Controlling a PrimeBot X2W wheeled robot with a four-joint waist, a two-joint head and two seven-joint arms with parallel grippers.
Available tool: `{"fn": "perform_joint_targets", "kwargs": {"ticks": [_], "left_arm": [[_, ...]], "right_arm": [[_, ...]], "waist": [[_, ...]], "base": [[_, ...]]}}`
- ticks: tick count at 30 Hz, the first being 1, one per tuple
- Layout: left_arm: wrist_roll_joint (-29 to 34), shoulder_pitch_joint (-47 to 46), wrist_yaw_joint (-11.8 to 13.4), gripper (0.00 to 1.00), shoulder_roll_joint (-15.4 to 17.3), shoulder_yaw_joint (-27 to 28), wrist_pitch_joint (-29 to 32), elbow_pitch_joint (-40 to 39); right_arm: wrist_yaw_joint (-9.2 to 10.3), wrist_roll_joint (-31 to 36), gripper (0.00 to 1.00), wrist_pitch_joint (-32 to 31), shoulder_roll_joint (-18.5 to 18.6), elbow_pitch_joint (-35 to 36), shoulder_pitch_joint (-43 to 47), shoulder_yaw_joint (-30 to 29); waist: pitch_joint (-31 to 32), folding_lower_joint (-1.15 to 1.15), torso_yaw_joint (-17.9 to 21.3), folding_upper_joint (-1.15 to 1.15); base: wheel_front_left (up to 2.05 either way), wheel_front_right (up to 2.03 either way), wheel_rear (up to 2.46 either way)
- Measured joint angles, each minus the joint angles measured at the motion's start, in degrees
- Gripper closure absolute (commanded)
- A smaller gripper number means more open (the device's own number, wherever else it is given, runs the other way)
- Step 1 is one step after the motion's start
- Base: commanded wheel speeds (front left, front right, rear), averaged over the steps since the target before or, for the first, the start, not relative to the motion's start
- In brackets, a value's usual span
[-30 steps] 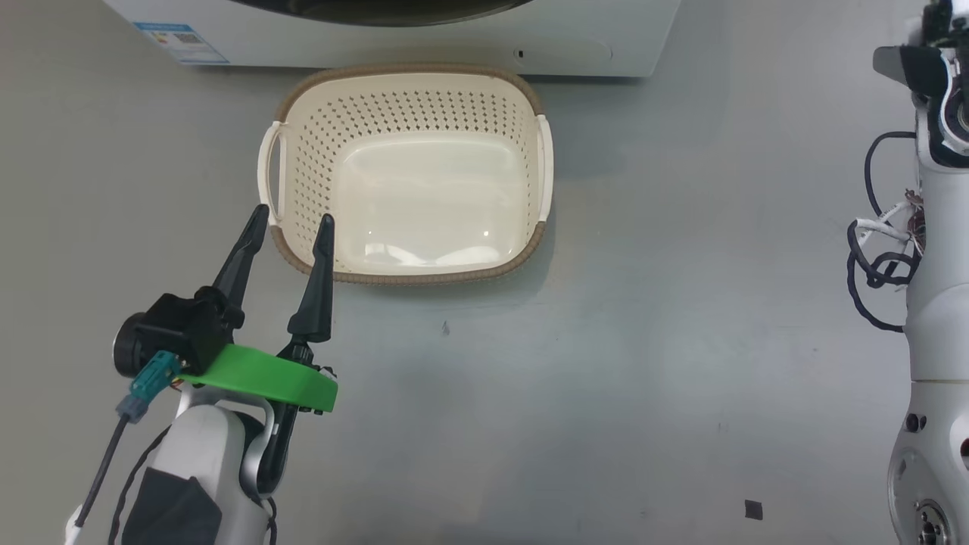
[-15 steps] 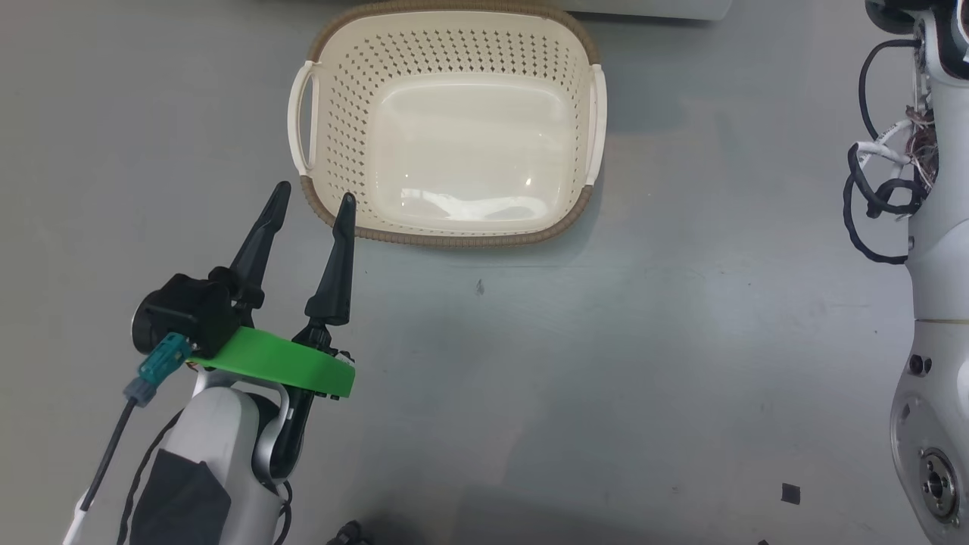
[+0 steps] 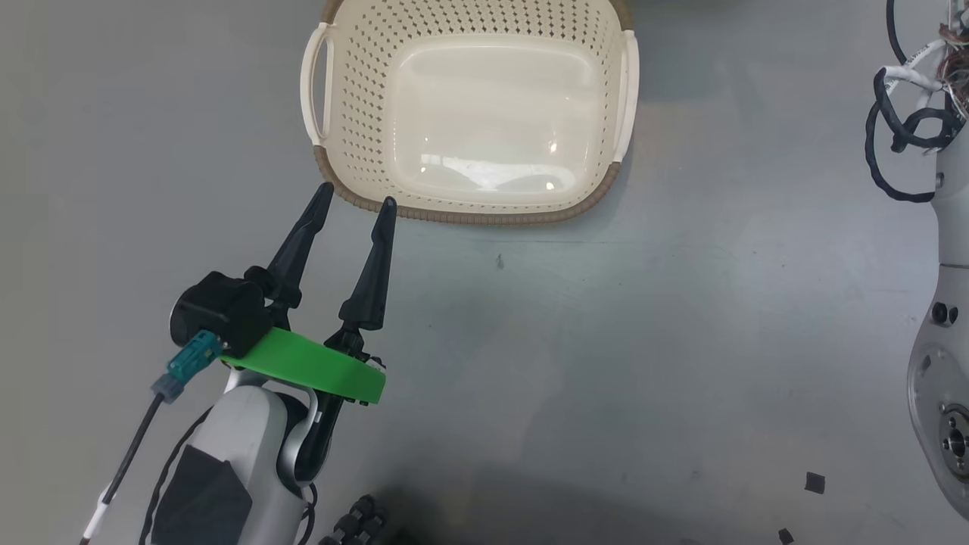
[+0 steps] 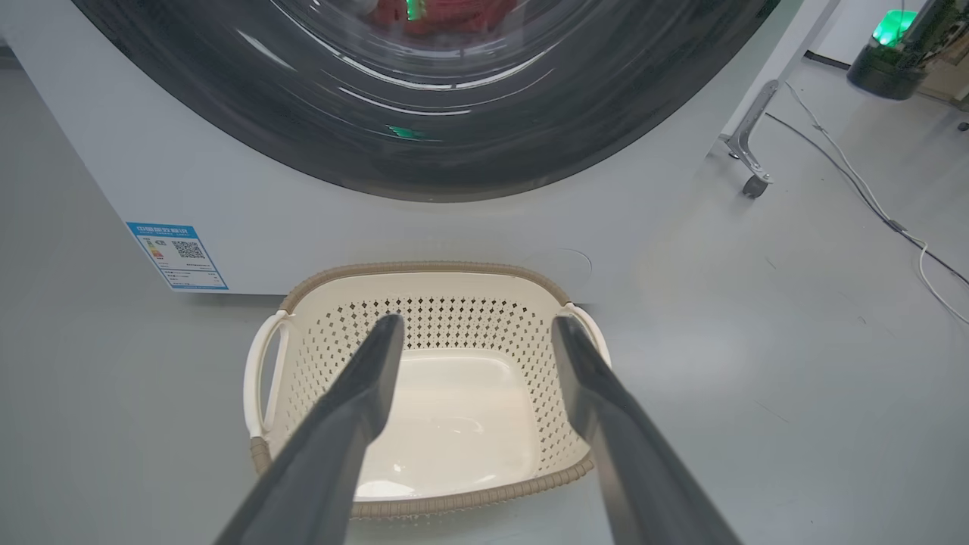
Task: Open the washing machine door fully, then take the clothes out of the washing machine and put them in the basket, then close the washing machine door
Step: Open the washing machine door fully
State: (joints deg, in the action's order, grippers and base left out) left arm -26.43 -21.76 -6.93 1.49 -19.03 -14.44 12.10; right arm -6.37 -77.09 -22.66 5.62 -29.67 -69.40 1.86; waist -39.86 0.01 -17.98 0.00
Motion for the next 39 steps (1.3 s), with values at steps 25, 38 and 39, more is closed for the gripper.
{"fn": "perform_joint_targets", "kwargs": {"ticks": [25,38,39], "left_arm": [[-0.9,-1.94,1.59,0.0,-0.11,0.44,-0.01,-2.05],[-1.07,-2.16,2.59,0.0,-0.13,2.29,-0.01,-3.31],[-1.07,-2.26,2.59,0.0,-0.13,2.32,-0.01,-3.35]], "right_arm": [[-0.04,-3.89,1.0,-8.48,1.93,-4.38,-2.58,1.51],[-0.13,-7.2,1.0,-16.22,1.21,-4.24,0.74,3.55],[-0.13,-7.39,1.0,-16.67,1.13,-4.17,0.92,3.68]], "waist": [[-2.65,0.0,-1.79,0.0],[-2.11,0.0,-1.04,0.0],[-2.03,-0.01,-0.99,0.0]], "base": [[0.0,0.0,0.0],[0.0,0.0,0.0],[0.0,0.0,0.0]]}}
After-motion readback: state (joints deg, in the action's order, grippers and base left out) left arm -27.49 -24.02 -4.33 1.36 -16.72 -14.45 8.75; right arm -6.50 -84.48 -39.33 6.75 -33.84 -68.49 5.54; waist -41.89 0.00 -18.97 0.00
